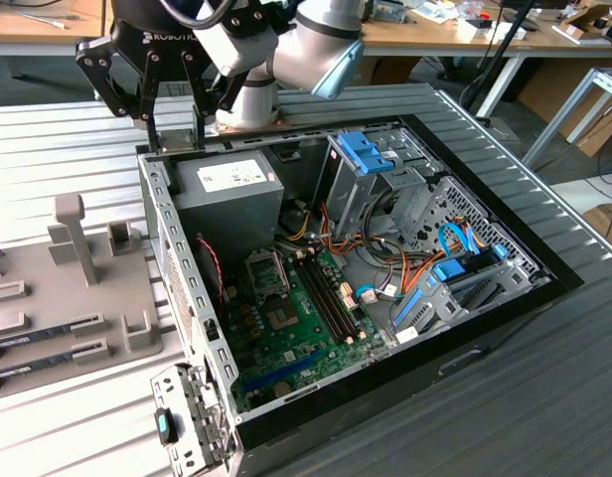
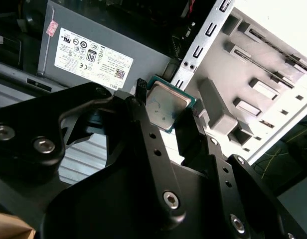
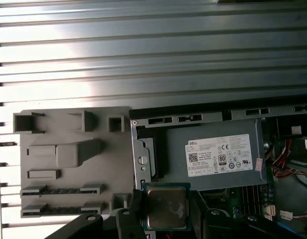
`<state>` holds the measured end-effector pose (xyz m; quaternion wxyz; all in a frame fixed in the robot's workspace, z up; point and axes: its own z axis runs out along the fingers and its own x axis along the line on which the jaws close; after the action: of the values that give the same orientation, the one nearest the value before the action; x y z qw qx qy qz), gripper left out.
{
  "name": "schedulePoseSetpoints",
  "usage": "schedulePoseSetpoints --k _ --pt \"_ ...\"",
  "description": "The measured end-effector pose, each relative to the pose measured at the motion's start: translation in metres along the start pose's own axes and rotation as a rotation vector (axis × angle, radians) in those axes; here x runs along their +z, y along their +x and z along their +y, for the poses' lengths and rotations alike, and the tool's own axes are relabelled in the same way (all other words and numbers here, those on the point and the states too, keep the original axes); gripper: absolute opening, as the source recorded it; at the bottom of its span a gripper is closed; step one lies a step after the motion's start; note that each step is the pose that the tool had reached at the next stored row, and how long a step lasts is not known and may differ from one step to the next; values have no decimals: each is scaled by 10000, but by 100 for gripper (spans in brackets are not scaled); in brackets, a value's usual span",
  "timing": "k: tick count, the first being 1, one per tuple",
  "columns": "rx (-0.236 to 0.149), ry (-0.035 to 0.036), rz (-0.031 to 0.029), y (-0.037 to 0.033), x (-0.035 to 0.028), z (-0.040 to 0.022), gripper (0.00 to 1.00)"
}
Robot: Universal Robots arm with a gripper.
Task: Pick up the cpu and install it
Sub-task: 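Pick up the cpu and move it towards the insertion slot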
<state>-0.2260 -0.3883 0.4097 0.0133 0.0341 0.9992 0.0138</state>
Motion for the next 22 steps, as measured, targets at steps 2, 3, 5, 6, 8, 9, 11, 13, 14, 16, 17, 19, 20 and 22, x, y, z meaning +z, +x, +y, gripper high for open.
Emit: schedulePoseSetpoints --k 2,3,5,6,8,9,11,13,14,16,17,19,20,22 --pt "0 3 0 -30 2 2 47" --pt "0 4 -1 -39 3 3 47" --pt "0 5 -1 -56 5 4 47" --pt "0 6 -1 -64 6 4 47" --pt "0 8 -1 -94 8 6 47" --pt "0 9 -1 -103 9 7 47" --pt "0 11 -1 -122 10 8 47" --pt "-1 12 -1 -148 13 10 47" --pt "-1 14 -1 -166 14 11 47" --pt "0 16 0 -182 15 12 47" --pt "-1 17 -1 -204 18 14 47" --pt "0 17 -2 -225 20 15 47" --pt "0 19 -2 -238 21 16 47" --pt "0 21 -2 -262 23 17 47"
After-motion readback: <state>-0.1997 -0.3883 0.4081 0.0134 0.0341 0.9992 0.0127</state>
